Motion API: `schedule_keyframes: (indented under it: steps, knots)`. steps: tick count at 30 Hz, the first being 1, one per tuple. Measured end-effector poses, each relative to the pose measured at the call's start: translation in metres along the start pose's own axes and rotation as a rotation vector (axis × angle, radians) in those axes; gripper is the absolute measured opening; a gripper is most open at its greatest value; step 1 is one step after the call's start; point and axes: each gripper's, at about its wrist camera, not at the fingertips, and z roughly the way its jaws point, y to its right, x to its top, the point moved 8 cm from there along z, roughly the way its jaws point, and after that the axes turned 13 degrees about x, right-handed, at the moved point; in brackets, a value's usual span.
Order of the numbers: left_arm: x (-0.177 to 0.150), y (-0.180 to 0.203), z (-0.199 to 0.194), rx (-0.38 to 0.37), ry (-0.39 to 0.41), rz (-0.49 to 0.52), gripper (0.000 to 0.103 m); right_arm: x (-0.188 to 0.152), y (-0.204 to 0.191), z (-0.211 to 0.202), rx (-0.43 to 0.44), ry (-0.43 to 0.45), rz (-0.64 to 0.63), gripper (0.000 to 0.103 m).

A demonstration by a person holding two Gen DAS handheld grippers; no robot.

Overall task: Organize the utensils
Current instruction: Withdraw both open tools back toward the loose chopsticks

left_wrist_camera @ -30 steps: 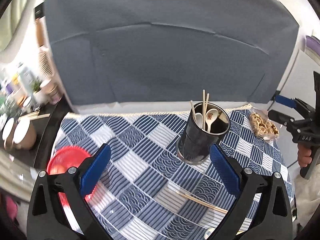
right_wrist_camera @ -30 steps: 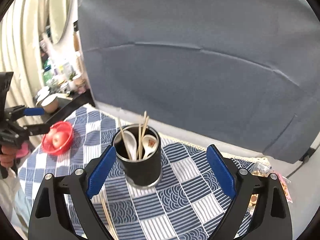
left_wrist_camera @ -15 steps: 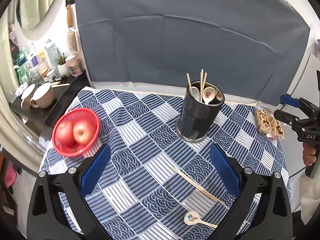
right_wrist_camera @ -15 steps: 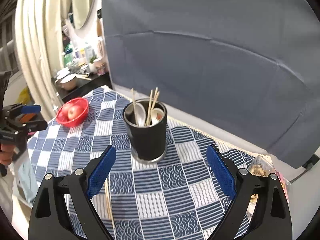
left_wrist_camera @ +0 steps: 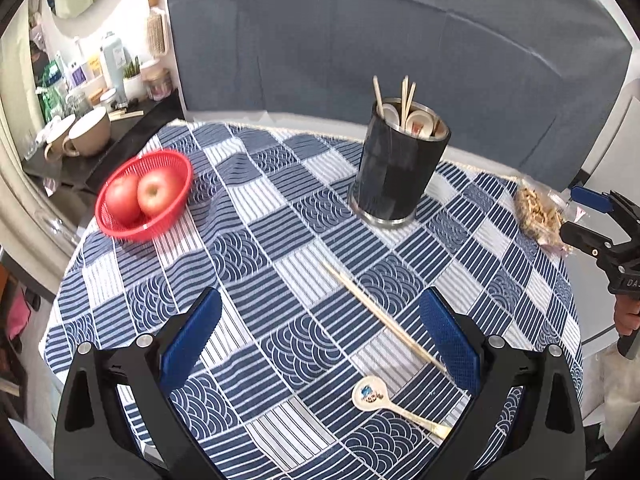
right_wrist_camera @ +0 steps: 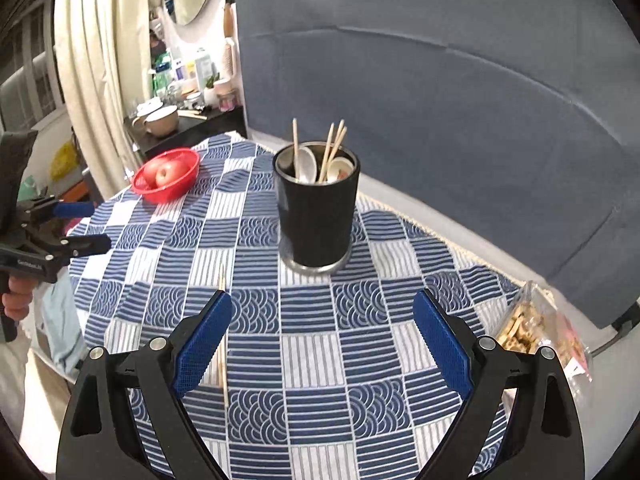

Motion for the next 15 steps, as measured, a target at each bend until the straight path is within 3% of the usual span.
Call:
schedule_keyframes:
  steps: [15]
  knots:
    - [-0.031, -0.003, 0.056, 0.036, -0.154, -0.012, 0.097, -0.065, -0.022, 0.082, 0.127, -0.198, -0.039, 0.087]
